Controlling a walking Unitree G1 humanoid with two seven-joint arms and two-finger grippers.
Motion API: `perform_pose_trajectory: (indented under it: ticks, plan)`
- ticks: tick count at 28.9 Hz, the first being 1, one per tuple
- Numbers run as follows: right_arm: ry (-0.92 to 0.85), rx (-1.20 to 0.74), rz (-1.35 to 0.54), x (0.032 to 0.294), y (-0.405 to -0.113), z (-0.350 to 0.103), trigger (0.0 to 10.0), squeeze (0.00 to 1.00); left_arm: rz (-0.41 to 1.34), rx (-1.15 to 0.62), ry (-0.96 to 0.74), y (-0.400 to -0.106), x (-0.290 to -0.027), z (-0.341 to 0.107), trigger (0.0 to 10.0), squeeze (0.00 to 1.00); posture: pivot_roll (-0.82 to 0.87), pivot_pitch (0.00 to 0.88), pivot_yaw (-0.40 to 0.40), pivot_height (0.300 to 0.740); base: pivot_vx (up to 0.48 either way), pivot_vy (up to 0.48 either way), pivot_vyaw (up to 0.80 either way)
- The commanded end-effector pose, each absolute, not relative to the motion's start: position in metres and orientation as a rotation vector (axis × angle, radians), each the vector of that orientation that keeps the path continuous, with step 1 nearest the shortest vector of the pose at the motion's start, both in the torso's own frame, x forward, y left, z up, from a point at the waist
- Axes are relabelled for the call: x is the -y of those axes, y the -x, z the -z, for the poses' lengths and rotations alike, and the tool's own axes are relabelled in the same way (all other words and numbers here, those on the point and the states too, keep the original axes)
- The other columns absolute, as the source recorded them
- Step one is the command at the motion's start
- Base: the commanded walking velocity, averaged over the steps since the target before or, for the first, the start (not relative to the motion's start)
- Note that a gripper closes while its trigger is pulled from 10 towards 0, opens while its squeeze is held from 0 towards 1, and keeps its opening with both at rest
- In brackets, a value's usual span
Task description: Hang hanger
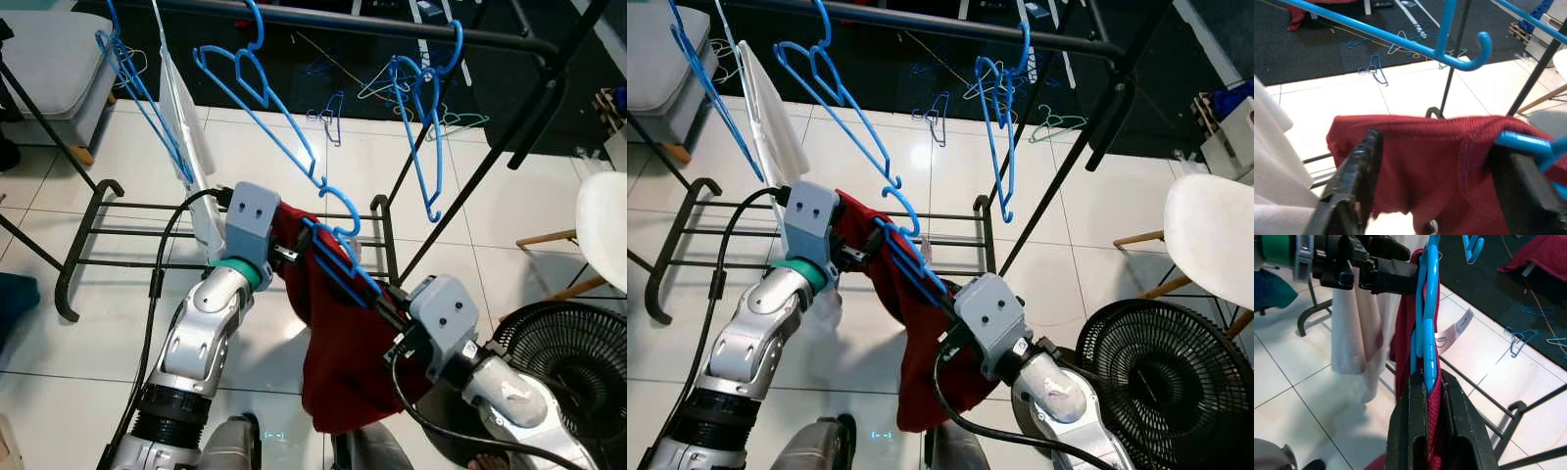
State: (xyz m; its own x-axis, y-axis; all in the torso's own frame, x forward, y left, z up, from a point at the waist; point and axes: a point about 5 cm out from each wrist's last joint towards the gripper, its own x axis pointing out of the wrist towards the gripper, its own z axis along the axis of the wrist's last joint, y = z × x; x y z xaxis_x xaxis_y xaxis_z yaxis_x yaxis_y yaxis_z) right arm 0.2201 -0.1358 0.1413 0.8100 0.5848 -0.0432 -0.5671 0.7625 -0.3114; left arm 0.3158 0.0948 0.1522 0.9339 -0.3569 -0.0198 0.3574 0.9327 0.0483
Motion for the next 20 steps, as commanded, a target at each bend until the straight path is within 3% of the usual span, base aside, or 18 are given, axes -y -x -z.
perform_pose_trajectory:
  ticks: [1, 7, 20]
  plan:
    - [0.313, 0.097, -0.653, 0.132, -0.217, -0.148, 10.0, 0.0, 0.362, -0.04, -0.041, -0.316, -0.095, -0.147, 0.0, 0.0, -0.13, 0.158, 0.009, 0.733, 0.0, 0.0, 0.0]
    - [0.318, 0.101, -0.654, 0.133, -0.218, -0.15, 10.0, 0.0, 0.362, -0.04, -0.064, -0.316, -0.096, -0.145, 0.0, 0.0, -0.13, 0.159, 0.009, 0.733, 0.0, 0.0, 0.0]
    - [0.365, 0.101, -0.628, 0.142, -0.219, -0.154, 10.0, 0.0, 0.394, 0.005, -0.447, -0.316, -0.119, -0.139, 0.0, 0.0, -0.14, 0.16, 0.018, 0.733, 0.0, 0.0, 0.0]
